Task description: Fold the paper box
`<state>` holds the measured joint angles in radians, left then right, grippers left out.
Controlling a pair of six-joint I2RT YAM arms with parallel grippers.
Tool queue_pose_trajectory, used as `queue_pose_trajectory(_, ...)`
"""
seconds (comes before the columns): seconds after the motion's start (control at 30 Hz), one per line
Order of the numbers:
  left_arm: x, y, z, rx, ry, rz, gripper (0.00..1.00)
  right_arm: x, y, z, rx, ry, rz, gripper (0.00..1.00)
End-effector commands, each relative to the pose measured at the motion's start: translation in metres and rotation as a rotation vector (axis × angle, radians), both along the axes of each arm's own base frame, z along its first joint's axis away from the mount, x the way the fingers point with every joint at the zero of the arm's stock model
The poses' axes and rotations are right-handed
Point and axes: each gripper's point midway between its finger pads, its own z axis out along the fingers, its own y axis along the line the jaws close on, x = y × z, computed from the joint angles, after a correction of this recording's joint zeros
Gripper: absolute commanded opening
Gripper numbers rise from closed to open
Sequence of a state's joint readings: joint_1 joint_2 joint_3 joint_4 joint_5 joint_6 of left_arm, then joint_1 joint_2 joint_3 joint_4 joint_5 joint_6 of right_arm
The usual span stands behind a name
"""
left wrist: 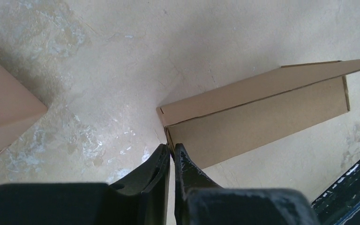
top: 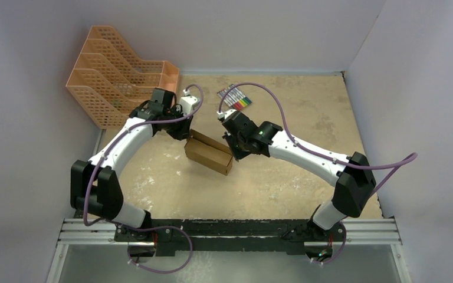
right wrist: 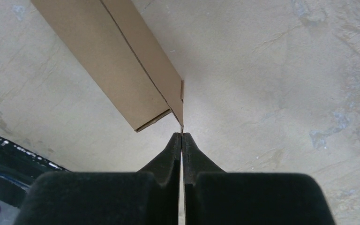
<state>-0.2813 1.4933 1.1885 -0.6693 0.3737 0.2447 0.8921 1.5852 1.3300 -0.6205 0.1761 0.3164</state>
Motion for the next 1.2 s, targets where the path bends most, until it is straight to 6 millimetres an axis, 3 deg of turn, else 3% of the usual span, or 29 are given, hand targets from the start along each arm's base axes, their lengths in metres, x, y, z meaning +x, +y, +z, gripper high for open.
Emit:
queue_pose_trajectory(0.0, -0.007, -0.013, 0.032, -0.121, -0.054, 0.006, 0.05, 0.013, 0.003, 0.008, -0.026, -0.048, 0.008, 0.0)
queue_pose_trajectory(0.27, -0.027, -0.01, 0.023, -0.163, 0.039, 0.199, 0.0, 0.027, -0.004, 0.013, -0.084, -0.09, 0.023, 0.0)
queue_pose_trajectory(0.67, -0.043, -0.018, 0.01, -0.186, 0.032, 0.582, 0.0, 0.038, 0.013, 0.015, -0.056, -0.056, -0.064, 0.0)
queue_pose_trajectory(1.17, -0.044, -0.022, 0.023, -0.286, -0.003, 0.702, 0.0, 0.035, 0.018, 0.03, -0.004, 0.012, -0.208, 0.0)
